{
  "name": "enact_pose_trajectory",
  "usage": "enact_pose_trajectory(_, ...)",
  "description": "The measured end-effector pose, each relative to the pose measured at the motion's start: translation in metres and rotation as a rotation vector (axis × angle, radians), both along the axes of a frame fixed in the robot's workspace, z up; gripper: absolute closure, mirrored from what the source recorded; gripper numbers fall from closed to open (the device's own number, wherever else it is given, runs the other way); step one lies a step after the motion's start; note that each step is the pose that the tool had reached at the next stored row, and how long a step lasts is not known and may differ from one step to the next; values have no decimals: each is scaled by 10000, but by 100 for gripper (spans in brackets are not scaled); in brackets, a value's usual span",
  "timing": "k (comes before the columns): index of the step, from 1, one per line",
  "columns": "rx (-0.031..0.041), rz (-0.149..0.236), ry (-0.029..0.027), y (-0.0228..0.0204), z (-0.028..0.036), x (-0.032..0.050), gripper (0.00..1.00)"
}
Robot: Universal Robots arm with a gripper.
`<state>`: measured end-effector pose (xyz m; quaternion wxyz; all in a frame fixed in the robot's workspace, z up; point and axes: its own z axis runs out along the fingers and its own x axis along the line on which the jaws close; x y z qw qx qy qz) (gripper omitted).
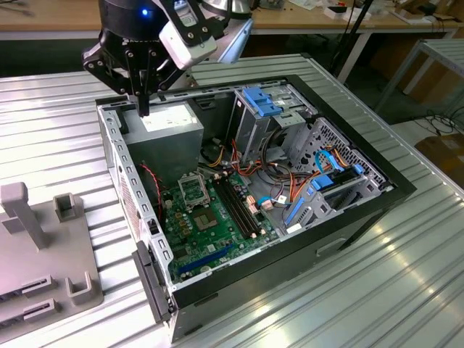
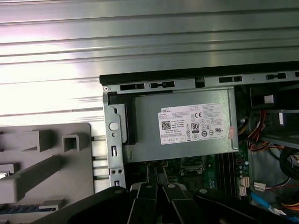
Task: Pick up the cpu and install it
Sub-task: 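Reach for the cpu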
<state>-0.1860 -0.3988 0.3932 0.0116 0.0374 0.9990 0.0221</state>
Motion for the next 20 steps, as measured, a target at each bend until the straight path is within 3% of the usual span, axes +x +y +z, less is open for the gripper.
enact_pose_trajectory(20,0,0,1,0,0,-115,89)
